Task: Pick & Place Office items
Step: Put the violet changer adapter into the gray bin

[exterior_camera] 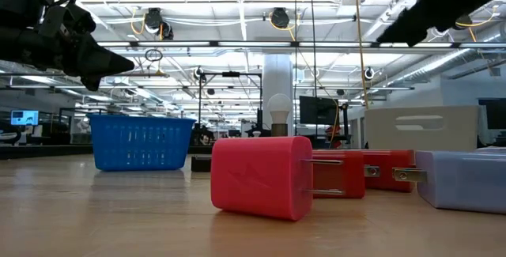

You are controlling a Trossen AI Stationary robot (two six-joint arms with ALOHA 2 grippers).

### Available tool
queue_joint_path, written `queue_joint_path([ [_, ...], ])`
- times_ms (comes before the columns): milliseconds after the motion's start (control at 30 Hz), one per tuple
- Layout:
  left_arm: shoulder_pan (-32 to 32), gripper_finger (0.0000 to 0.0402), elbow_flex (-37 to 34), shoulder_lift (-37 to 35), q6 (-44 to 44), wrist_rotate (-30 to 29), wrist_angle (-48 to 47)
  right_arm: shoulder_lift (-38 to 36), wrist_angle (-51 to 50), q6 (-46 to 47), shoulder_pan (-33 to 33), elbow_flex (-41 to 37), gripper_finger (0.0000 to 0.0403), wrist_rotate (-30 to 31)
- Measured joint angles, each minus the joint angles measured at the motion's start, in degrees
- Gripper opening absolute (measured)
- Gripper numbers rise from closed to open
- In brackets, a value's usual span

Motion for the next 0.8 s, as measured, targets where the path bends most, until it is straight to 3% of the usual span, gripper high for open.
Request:
queue_joint_path([
  [267,0.0,0.0024,0.0,0.0,-1.1,0.0,0.0,-12.3,22.1,-4.8,4.8,-15.6,0.0041,-8.6],
  [400,0.0,0.0024,0.0,0.0,-1.8,0.0,0.0,-16.5,23.8,-4.3,4.7,-18.9,0.0006,-9.8],
  [800,0.0,0.0024,0.0,0.0,-2.0,0.0,0.0,-22.3,23.3,-4.3,4.7,-24.2,0.0009,-11.0],
])
